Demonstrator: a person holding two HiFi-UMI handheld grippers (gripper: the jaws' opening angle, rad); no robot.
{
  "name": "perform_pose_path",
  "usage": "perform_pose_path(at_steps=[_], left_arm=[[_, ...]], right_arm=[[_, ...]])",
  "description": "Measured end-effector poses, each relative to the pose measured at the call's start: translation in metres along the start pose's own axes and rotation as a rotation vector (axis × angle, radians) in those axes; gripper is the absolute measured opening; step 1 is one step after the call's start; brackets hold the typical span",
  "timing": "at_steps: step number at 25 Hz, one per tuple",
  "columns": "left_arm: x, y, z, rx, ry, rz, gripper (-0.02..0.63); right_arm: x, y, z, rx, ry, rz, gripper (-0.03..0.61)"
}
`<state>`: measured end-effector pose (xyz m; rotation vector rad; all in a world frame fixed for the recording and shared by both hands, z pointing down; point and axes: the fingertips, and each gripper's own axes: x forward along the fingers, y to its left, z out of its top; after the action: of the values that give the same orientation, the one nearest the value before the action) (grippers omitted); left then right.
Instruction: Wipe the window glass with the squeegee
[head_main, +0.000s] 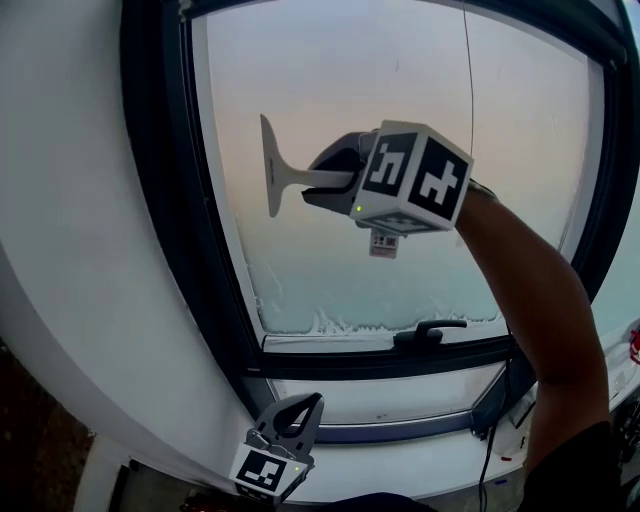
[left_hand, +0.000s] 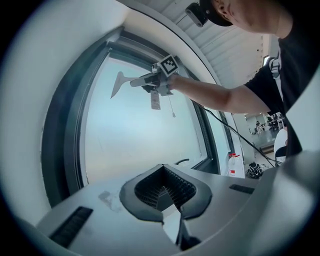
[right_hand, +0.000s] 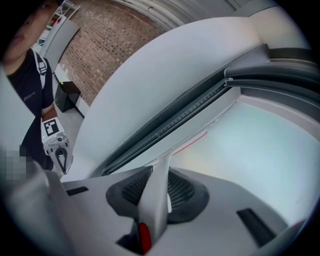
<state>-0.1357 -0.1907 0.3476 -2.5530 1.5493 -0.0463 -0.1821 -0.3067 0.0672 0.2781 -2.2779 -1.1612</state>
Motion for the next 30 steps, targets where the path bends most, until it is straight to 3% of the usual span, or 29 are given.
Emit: perform_pose_path(at_steps=[7,15,23,30], left_arm=[[-0.015,0.016,-0.009,-0.004,0.012,0.055,0.000],[-0.015,0.031,-0.008,-0.012,-0.008,0.106,0.002],[-0.005,0.032,-0.011,-0.004,0.006,0.100,0.002],[0.018,0.013,-0.006,-0.014,-0.005,0.045,0.002]], right_arm=[[0.049,-0.047,0.039,0.000,0.004,0.019,0.067],[0.073,-0.069,0.055,-0.005,0.009,0.055,0.067],[0.061,-0.072,0.051,-0.023,0.038,0.082,0.067],[0.016,-0.081,0.017,0.005,0.072,0.067,0.067]])
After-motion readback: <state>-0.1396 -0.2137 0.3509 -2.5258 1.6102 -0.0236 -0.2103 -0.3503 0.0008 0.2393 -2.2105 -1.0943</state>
